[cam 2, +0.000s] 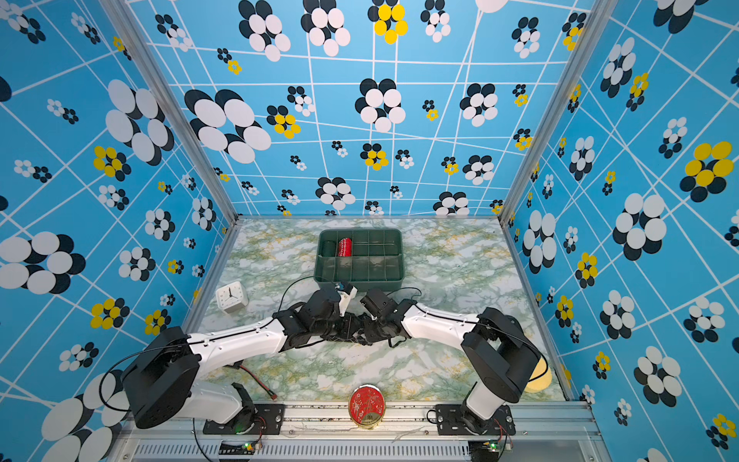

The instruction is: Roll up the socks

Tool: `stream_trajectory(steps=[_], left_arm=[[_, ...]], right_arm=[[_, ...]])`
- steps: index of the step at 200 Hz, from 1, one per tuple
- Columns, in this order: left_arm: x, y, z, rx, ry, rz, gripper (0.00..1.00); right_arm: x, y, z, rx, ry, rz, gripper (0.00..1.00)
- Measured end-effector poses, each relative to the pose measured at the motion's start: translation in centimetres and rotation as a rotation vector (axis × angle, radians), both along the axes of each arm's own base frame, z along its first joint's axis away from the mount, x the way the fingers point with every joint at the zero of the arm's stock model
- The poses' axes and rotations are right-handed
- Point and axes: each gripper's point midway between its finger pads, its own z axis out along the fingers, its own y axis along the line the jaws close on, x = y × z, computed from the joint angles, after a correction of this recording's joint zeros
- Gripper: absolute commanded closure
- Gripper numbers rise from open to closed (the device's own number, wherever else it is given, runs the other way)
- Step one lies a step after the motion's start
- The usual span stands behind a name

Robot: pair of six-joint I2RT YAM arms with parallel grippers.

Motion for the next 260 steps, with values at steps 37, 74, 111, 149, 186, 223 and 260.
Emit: stream_trajectory(steps=[37,74,111,149,186,223,260], left_arm=[[-0.4,-0.3,-0.5,-0.019,0.023,-0.002,0.81],[-0.6,-0.5,-1.6,-0.008,0.05,0.0,0.81],[-0.5,-0.6,-2.9,0.014,0.067,0.003,0.82],[-0.2,-0.4,-3.7,0.036,0.061,0.015,0.82],[0.2,-0.2,-4.6,0.069,0.058,0.027,0.83],[0.5,0.1,-4.7,0.078,0.049,0.036,0.83],[1.0,0.5,-5.1,0.087,0.052,0.049,0.83]], right_arm=[[0.0,0.1,0.0,0.003,0.0,-0.002,0.82],[0.2,0.3,0.1,0.013,-0.005,-0.002,0.82],[0.3,0.4,0.2,0.021,-0.011,-0.001,0.82],[0.2,0.5,0.3,0.026,-0.008,0.002,0.82],[0.2,0.6,0.3,0.031,-0.007,0.003,0.82],[0.3,0.8,0.4,0.04,-0.011,0.005,0.82],[0.4,1.2,0.6,0.06,-0.014,0.0,0.73]])
